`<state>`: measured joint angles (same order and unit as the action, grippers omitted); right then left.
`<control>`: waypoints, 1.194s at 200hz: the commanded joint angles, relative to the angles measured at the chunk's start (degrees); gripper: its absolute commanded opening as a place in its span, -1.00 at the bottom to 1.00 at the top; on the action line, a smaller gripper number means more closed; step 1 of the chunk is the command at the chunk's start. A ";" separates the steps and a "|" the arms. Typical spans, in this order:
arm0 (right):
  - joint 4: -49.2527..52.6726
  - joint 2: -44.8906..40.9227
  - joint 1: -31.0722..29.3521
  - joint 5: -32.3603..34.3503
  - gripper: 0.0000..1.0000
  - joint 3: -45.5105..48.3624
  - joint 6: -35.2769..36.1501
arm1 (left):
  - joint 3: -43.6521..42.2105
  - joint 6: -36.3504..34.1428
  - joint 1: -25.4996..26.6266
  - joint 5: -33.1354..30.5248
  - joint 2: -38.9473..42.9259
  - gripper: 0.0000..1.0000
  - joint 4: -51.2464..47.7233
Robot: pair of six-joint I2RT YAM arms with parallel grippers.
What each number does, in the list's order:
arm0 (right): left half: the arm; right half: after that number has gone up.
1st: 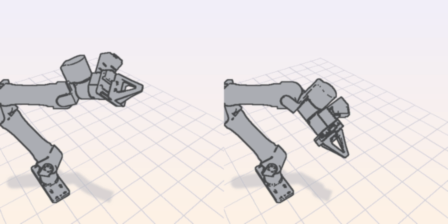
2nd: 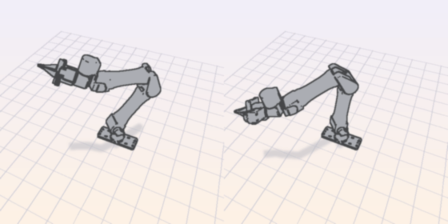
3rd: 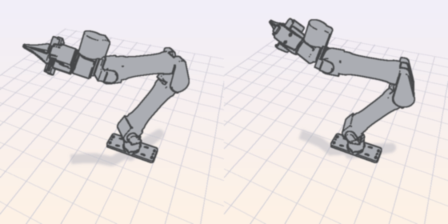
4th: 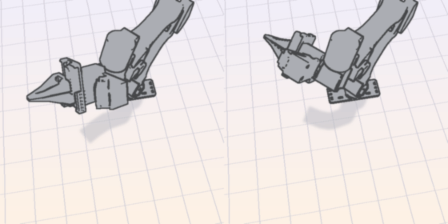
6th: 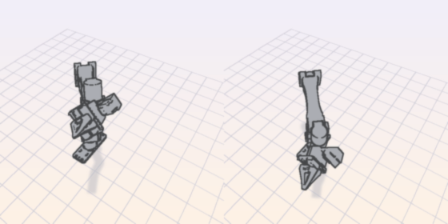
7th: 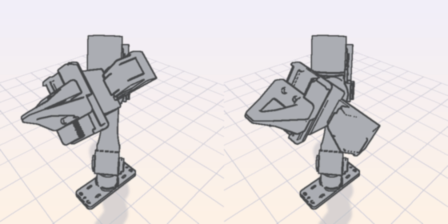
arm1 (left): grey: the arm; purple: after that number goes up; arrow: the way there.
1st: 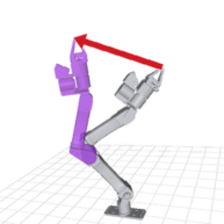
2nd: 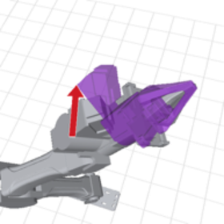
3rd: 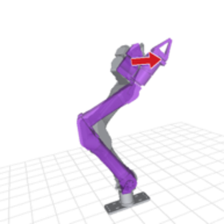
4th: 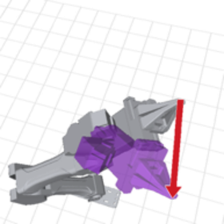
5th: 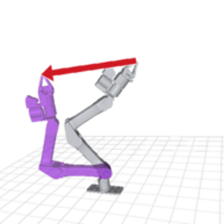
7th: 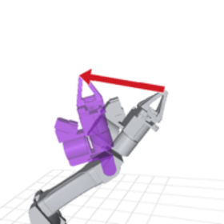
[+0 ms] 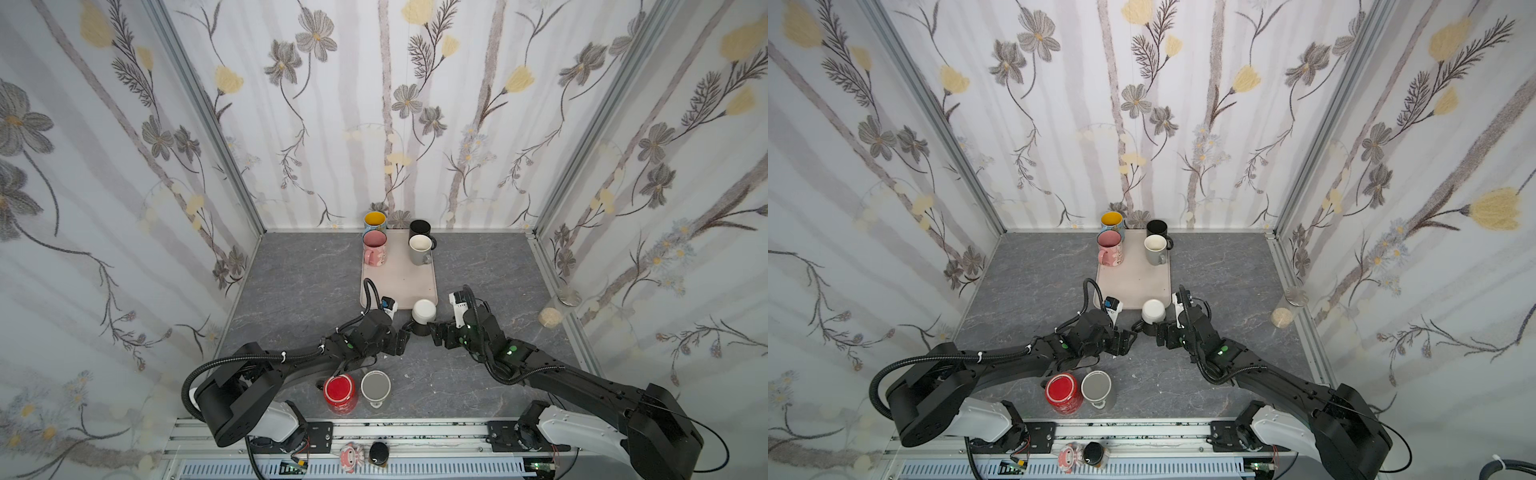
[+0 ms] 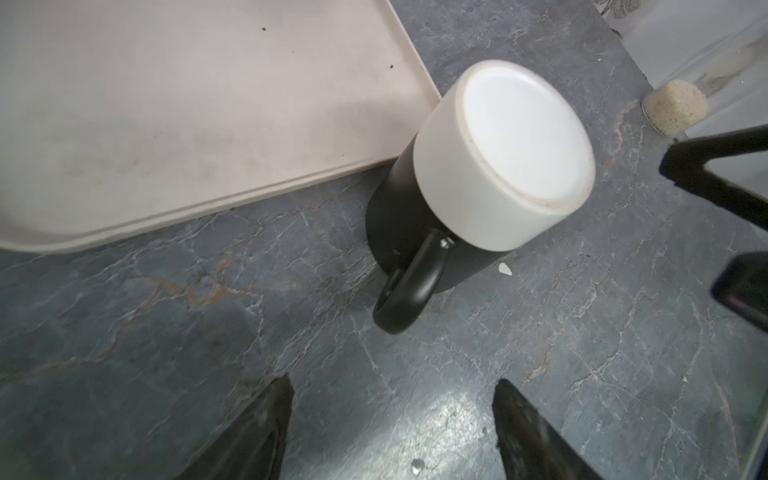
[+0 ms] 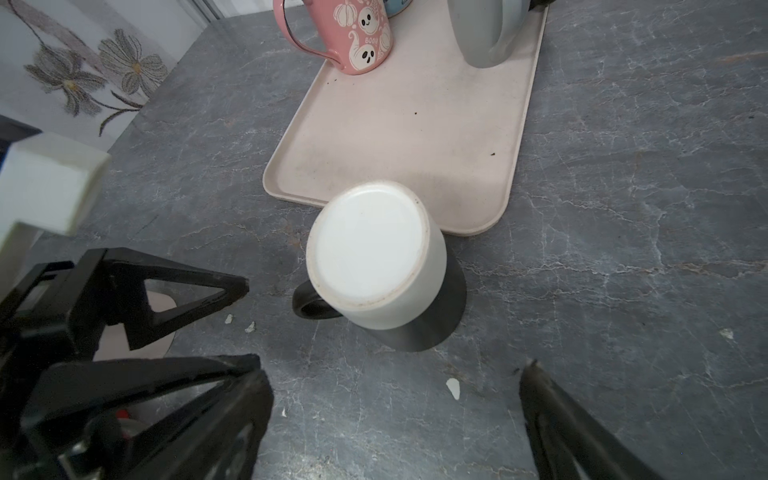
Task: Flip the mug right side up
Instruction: 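Bring both grippers around the white-and-black mug, left gripper toward its handle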
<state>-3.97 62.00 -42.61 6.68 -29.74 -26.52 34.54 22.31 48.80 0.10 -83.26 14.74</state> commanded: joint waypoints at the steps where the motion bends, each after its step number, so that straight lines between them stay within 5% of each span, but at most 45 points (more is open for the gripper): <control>1: -0.26 -1.91 0.57 0.70 0.86 0.58 -0.68 | 1.18 -3.08 -0.02 0.43 -2.57 0.31 8.98; 19: 0.27 -3.65 1.07 0.94 0.86 1.42 -0.97 | 2.24 -4.34 0.12 0.15 -4.91 0.11 9.78; 94: 1.46 -7.71 2.75 0.71 0.87 3.47 -1.05 | 5.00 -6.58 1.66 -2.12 -11.18 -0.07 10.41; 150: 1.59 -8.69 3.82 0.44 0.87 4.65 -0.88 | 4.65 -3.16 4.38 5.46 -8.27 -0.21 10.41; 217: 1.55 -10.63 4.72 1.33 0.88 5.81 -1.15 | 14.78 -2.66 7.03 -10.38 -9.40 0.04 -13.44; 239: 1.83 -11.91 4.84 1.58 0.89 6.30 -1.34 | 17.14 -2.88 7.88 -12.36 -11.00 -0.07 -17.08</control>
<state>-1.61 51.24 -37.85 7.01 -23.88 -26.98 49.54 19.49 56.10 -7.38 -92.92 5.39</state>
